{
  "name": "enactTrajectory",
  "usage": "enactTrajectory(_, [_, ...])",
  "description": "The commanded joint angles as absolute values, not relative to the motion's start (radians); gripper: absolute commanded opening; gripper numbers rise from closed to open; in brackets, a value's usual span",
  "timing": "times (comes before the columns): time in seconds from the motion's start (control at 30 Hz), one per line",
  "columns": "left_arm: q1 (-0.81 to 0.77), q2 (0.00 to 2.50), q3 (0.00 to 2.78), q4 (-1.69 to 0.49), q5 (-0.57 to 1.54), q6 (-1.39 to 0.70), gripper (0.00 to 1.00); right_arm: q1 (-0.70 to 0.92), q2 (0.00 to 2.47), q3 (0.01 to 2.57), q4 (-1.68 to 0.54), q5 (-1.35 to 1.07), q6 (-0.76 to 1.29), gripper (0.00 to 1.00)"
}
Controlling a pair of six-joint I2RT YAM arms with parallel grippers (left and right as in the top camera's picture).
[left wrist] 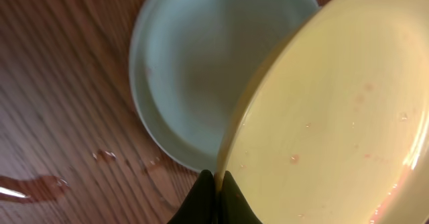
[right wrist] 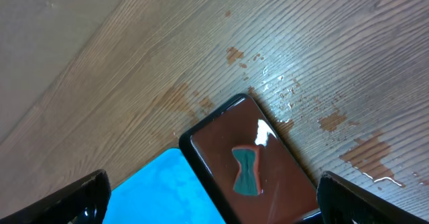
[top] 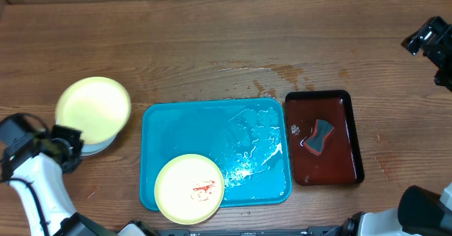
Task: Clean dirty plates on tray and stack at the side
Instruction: 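Carry the yellow plate left and lower it onto the white plate, then release the yellow plate and withdraw the left gripper, then reach left gripper to the stained yellow plate rim in teal tray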
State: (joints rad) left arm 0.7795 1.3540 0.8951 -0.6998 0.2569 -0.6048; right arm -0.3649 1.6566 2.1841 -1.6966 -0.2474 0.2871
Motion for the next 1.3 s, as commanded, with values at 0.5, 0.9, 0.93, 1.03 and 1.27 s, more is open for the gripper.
enactTrajectory(0.5, [0.912, 1.592, 0.895, -0.632, 0.253, -0.609, 0.04, -0.359, 1.653, 2.179, -1.694, -0.256, 0.276, 1.00])
enactTrajectory(0.9, [0.852, 1.596, 0.922, -0.588, 0.257, -0.581, 0.45, -0.359, 1.653, 2.179, -1.693, -0.256, 0.276, 1.00])
enactTrajectory(0.93, [0.844, 1.596, 0.928, -0.592, 0.262, -0.577, 0.47, -0.359, 1.653, 2.179, -1.693, -0.257, 0.276, 1.00])
enactTrajectory(1.03, [0.807, 1.594, 0.964, -0.608, 0.292, -0.547, 0.52, -0.359, 1.653, 2.179, -1.693, -0.256, 0.276, 1.00])
enactTrajectory(1.27, [0.632, 1.570, 1.178, -0.778, 0.307, -0.437, 0.47, -0.359, 1.653, 2.179, -1.685, -0.256, 0.279, 1.00])
